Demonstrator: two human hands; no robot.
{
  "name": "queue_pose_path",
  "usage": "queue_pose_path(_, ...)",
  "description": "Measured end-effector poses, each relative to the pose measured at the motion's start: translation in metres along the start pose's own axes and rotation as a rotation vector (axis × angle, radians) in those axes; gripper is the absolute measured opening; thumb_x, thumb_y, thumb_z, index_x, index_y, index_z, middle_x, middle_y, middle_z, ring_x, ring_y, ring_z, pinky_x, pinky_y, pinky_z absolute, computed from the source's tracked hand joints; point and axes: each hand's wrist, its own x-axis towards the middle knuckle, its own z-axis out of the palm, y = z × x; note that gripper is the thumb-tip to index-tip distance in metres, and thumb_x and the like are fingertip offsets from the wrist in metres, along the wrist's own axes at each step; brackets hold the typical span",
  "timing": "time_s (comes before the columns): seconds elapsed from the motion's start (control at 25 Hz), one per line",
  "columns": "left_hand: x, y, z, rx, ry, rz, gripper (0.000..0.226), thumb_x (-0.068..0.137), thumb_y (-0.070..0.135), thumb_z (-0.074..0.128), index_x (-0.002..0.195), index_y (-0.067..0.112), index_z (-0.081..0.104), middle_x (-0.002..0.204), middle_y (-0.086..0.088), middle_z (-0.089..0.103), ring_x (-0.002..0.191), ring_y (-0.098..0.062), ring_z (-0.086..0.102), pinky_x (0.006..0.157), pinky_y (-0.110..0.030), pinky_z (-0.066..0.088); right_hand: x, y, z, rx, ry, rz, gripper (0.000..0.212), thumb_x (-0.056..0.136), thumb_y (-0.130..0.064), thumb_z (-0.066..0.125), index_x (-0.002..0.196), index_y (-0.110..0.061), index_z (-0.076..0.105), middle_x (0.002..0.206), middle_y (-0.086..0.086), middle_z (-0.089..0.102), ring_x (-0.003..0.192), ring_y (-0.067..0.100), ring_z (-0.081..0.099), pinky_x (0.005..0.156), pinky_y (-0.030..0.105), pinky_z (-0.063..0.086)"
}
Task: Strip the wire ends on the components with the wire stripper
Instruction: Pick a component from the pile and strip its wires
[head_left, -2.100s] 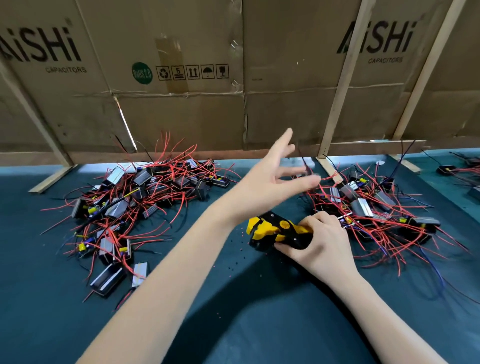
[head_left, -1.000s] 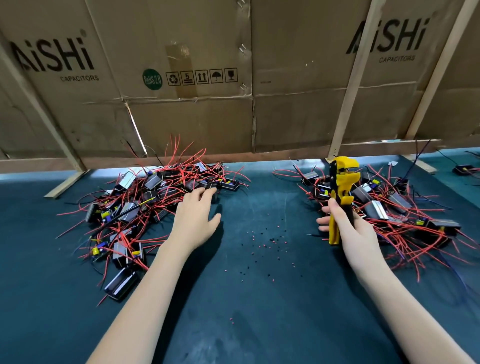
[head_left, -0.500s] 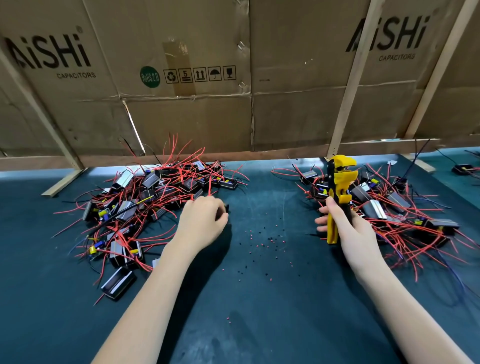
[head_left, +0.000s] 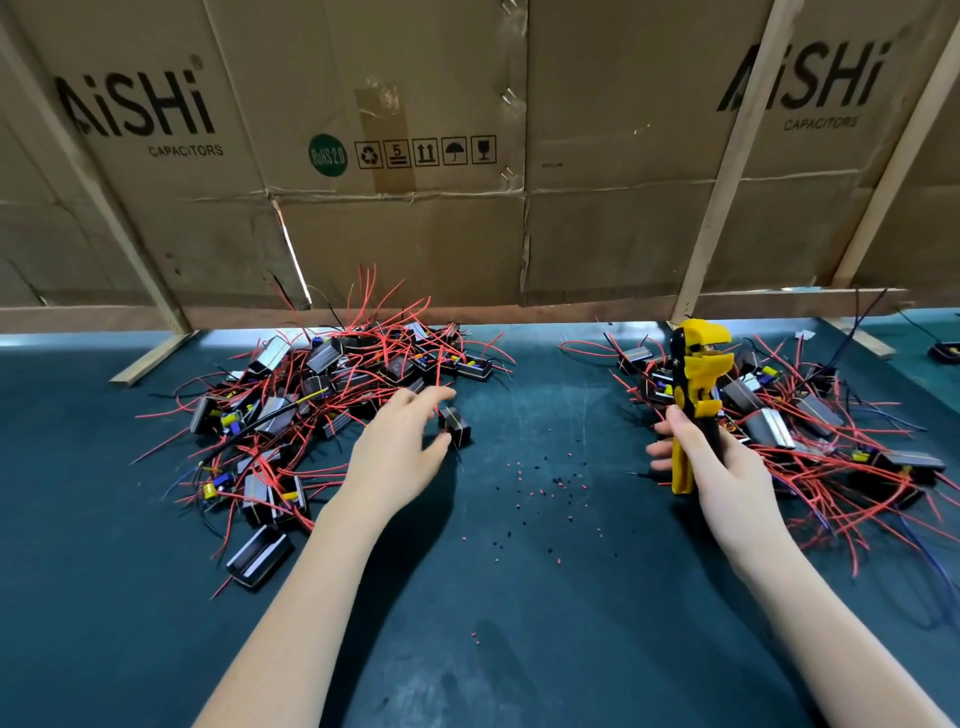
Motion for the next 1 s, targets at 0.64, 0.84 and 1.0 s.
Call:
queue_pose_path(0.64,0.001,-0.003,0.013,0.281,-0.183,0.131,0.073,0.079,-0.014,0.043,0.137,0.029,0.051,0.142,0.003,0.043,0.13,-0.022,0.035,0.095,-0.036,0.045,-0.005,-0.001,0.0,-0.083,-0.085,-0.076,0.064,0.071,-0.073,0.062,0.085,-0.011,0.064,0.086,0.015,0.066,0.085,0.031,0.064,0.091,0.049,0.048)
queue_pose_path(0.84,0.0,0.002,0.006,0.276,-0.08,0.054,0.029,0.091,0.02,0.06,0.116,0.035,0.064,0.102,0.006,0.058,0.11,-0.02,0.049,0.079,-0.032,0.046,-0.003,-0.001,0.0,-0.023,-0.047,-0.01,0.049,0.071,-0.063,0.062,0.086,-0.017,0.069,0.084,-0.001,0.073,0.08,0.017,0.069,0.093,0.042,0.049)
queue_pose_path(1.0,-0.001,-0.001,-0.01,0.198,-0.095,-0.098,0.019,0.085,0.05,0.067,0.081,0.032,0.07,0.067,0.009,0.058,0.084,-0.019,0.06,0.062,-0.028,0.039,-0.001,-0.001,-0.001,0.04,-0.01,0.021,0.051,0.07,-0.064,0.061,0.09,-0.017,0.071,0.084,0.003,0.074,0.078,0.02,0.07,0.091,0.042,0.051)
